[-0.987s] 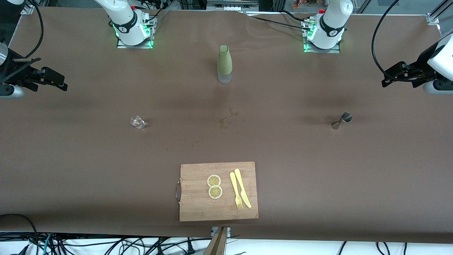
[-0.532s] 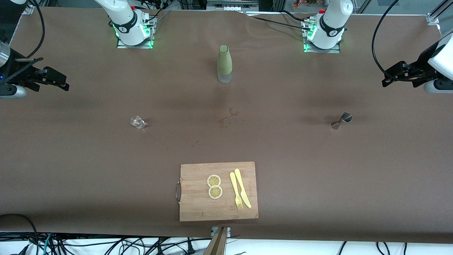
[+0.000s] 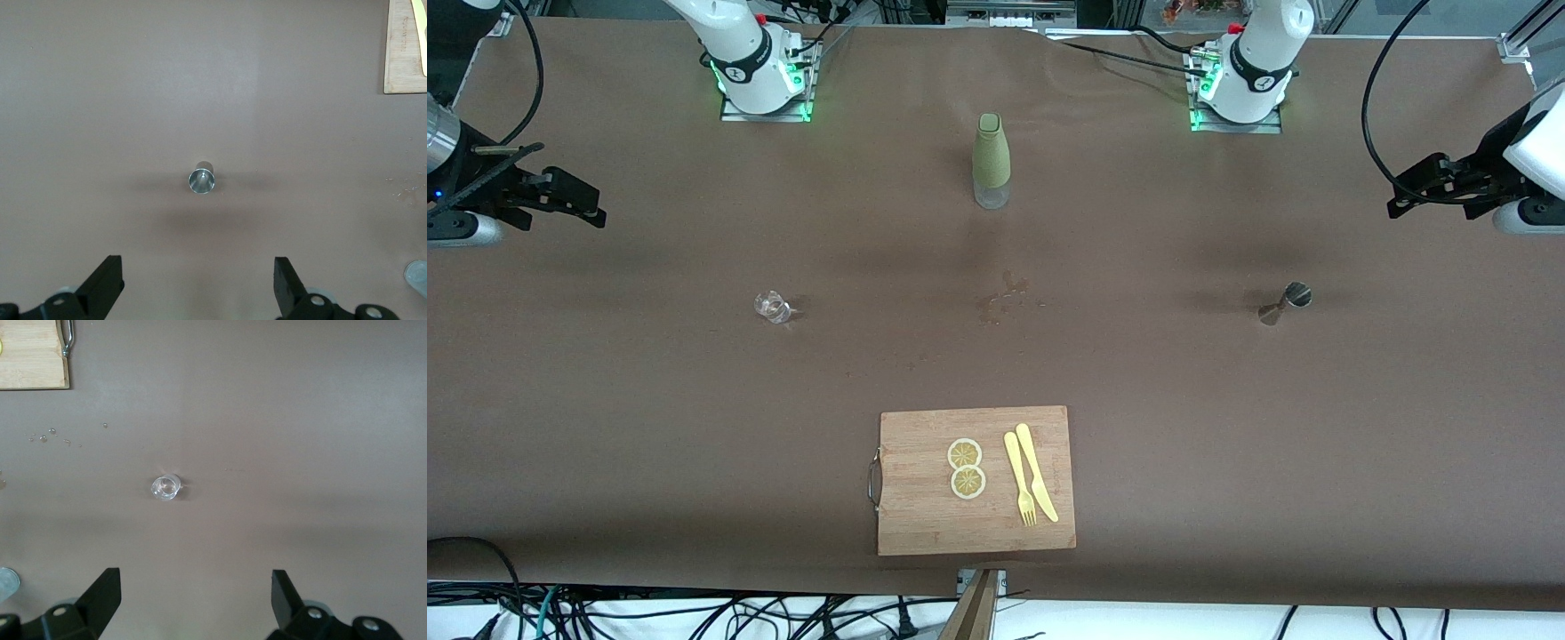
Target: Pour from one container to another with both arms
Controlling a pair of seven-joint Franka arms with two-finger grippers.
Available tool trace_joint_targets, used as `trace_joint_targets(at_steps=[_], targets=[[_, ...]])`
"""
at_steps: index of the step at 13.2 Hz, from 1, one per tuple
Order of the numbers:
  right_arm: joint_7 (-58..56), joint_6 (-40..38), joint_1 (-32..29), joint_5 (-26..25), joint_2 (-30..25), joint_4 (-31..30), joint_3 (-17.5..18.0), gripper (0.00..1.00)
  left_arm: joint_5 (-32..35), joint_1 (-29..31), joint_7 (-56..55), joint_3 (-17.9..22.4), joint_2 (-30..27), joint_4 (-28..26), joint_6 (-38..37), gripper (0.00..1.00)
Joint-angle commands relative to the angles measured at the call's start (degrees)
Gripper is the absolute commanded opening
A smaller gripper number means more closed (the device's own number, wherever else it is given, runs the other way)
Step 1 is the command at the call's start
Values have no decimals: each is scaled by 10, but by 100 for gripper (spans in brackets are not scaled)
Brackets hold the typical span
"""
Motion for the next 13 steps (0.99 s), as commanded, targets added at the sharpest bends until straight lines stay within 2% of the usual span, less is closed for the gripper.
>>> trace_joint_targets(at_steps=[1, 9, 13], targets=[[6, -10, -2, -8, -6, 1, 3, 100, -10, 6, 8, -2, 4, 14, -12, 100], [-18, -46, -8, -1, 7, 6, -12, 100, -6, 10, 9, 5, -10, 5, -8, 100], [-187, -47, -9, 2, 8, 7, -31, 100, -4, 12, 8, 8, -9, 4, 0, 100]])
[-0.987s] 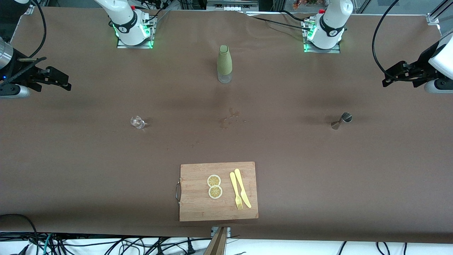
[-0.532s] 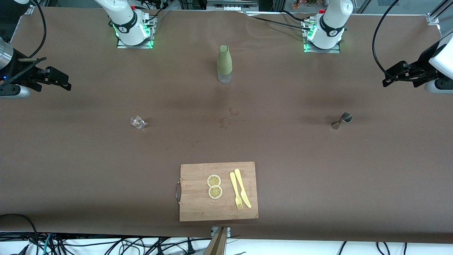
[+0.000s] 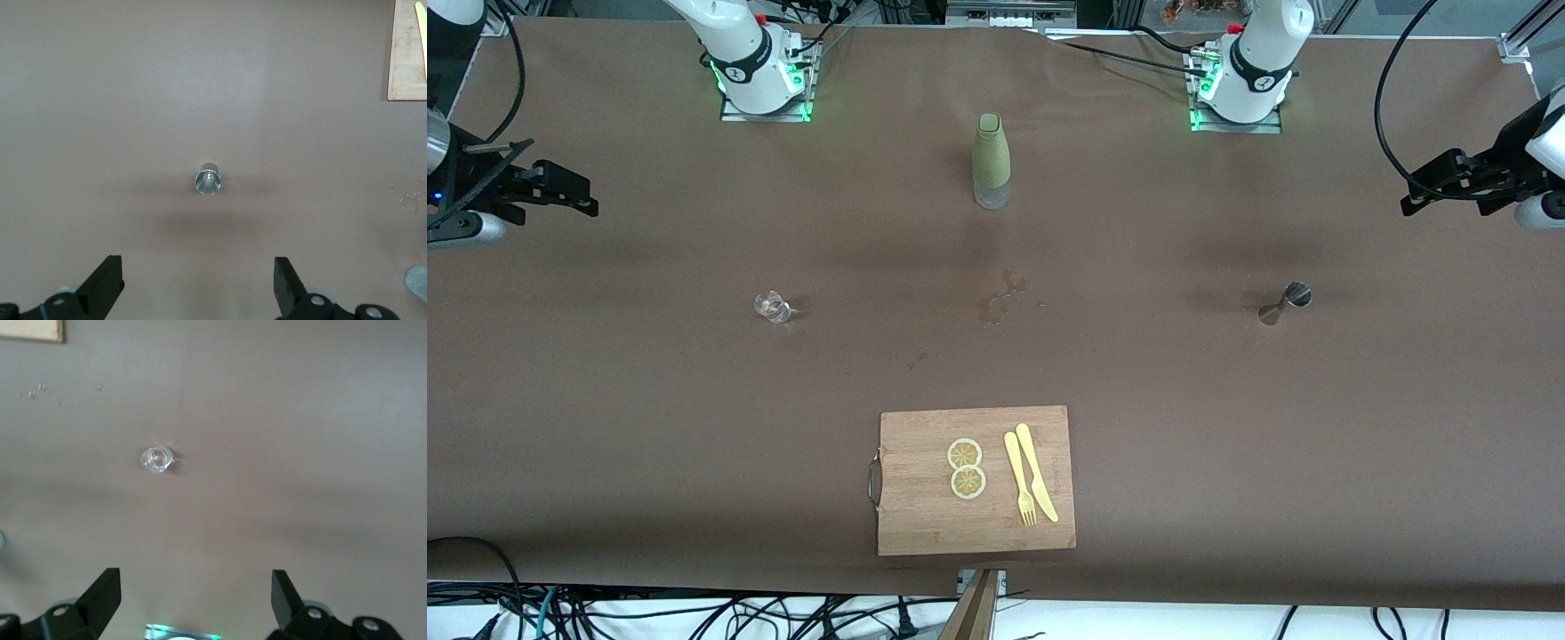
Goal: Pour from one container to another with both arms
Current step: 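Reach the right gripper down toward the small clear glass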
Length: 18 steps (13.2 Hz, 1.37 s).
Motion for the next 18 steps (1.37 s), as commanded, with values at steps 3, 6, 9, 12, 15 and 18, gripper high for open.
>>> trace_joint_targets(at_steps=[3, 6, 9, 12, 15, 18], targets=[[-181, -11, -3, 2, 13, 1, -9, 100, -4, 3, 10, 14, -2, 3, 1, 100], [-304, -11, -1, 25, 37, 2, -9, 100, -4, 3, 9, 15, -2, 3, 0, 100], [-472, -11, -25, 85, 70, 0, -13, 100, -5, 2, 7, 15, -2, 3, 0, 100], [-602, -11, -59, 155, 108, 0, -15, 100, -5, 2, 4, 15, -2, 2, -2, 100], [-731, -11, -105, 229, 164, 0, -15, 100, -5, 2, 8, 15, -3, -3, -9, 100], [-898, -5, -145, 331, 242, 4, -15, 100, -5, 3, 8, 16, -4, -5, -22, 100]])
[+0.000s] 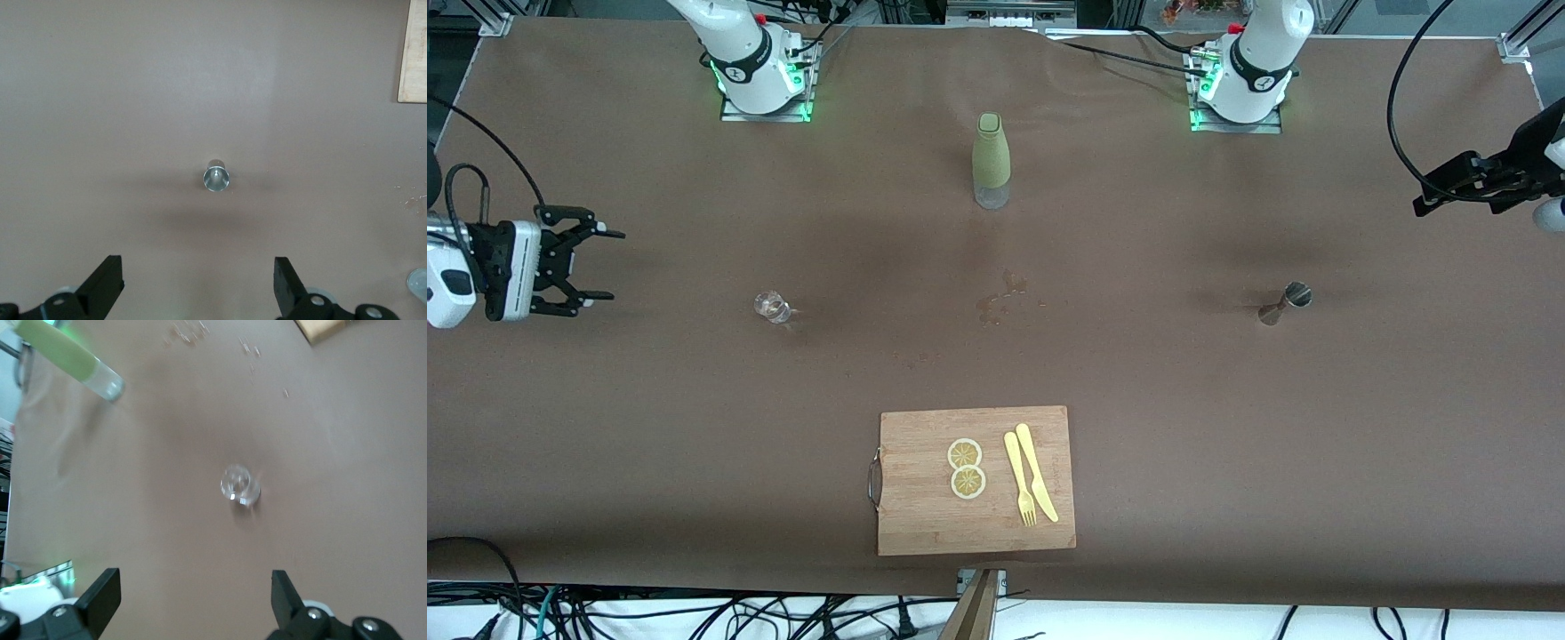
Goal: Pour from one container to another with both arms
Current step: 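Reach the right gripper down toward the small clear glass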
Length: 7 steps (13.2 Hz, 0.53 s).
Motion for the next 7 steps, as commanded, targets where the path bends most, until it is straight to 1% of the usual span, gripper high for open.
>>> trace_joint_targets(at_steps=[1, 2, 4, 6, 7], targets=[[-140, 1, -32, 92, 81, 14, 5, 100, -4, 6, 9, 1, -4, -2, -12, 100], [-185, 2, -37, 124, 111, 14, 5, 100, -4, 16, 23, 0, -4, -7, -11, 100], [-269, 2, -46, 172, 163, 15, 4, 100, -4, 44, 113, 2, -1, -27, 10, 100], [-328, -2, -47, 219, 203, 15, 5, 100, -4, 54, 214, 26, -1, -54, 49, 100], [-337, -4, -47, 226, 209, 14, 5, 100, -5, 56, 263, 36, 2, -66, 61, 100]])
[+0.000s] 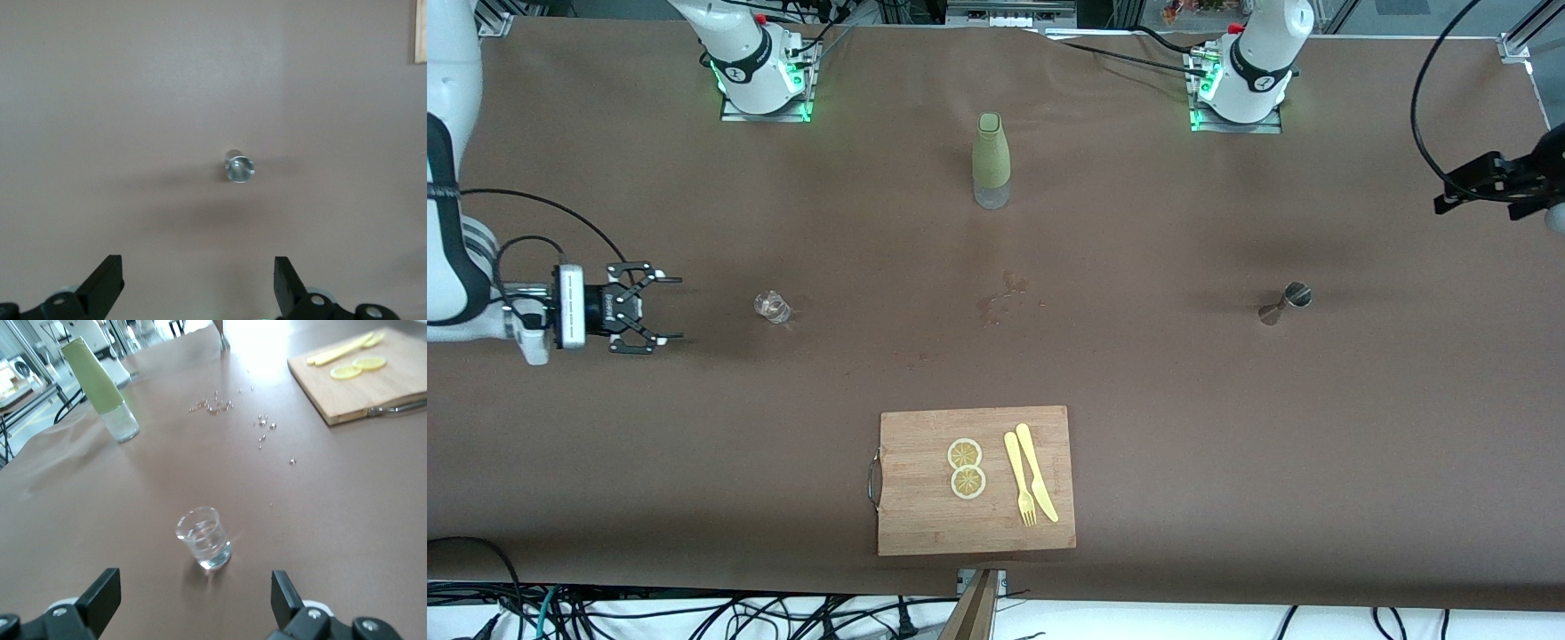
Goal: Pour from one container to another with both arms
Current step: 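Reach the right gripper down toward the small clear glass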
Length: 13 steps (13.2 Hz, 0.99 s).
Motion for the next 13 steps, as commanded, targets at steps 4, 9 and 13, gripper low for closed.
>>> trace_joint_targets(at_steps=[4, 9, 13], targets=[[-82, -15, -12, 25, 29, 12, 5, 100, -32, 42, 270, 42, 25, -98, 113, 99], [-153, -38, -13, 55, 90, 12, 6, 100, -156, 108, 579, 78, 92, -149, 153, 99], [-196, -39, -11, 88, 136, 13, 10, 100, -281, 141, 839, 85, 178, -163, 151, 99]])
